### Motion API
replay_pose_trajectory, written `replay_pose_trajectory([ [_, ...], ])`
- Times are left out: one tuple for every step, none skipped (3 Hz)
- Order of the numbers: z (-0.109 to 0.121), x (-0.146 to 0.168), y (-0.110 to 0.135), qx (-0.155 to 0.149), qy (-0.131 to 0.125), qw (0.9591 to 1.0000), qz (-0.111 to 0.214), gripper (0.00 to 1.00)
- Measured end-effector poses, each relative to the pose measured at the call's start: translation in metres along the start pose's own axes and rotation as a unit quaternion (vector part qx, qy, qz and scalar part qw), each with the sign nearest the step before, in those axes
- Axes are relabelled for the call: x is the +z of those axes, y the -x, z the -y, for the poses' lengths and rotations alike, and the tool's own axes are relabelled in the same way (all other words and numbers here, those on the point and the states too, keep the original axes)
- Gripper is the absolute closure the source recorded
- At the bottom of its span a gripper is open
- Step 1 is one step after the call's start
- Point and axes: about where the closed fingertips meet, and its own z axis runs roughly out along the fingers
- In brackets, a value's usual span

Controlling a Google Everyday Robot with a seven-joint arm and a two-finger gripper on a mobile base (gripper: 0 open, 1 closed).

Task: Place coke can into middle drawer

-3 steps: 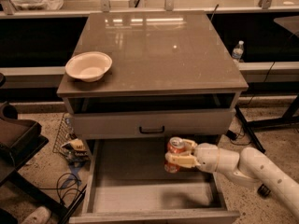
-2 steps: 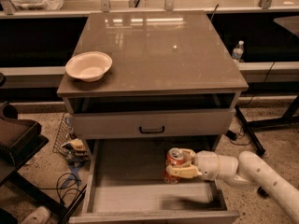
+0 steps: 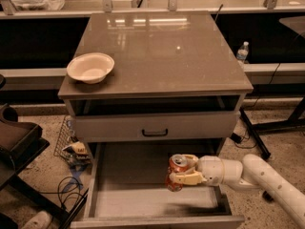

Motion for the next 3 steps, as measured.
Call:
replay_pose_trajectory([
  [0.014, 0.039, -0.027, 0.008, 0.012, 0.9998, 0.009, 1.0],
  [0.03, 0.068, -0.052, -0.003, 0.004, 1.0, 0.001, 1.0],
  [0.047, 0.104, -0.087, -0.062, -0.012, 0.9964, -0.057, 1.0],
])
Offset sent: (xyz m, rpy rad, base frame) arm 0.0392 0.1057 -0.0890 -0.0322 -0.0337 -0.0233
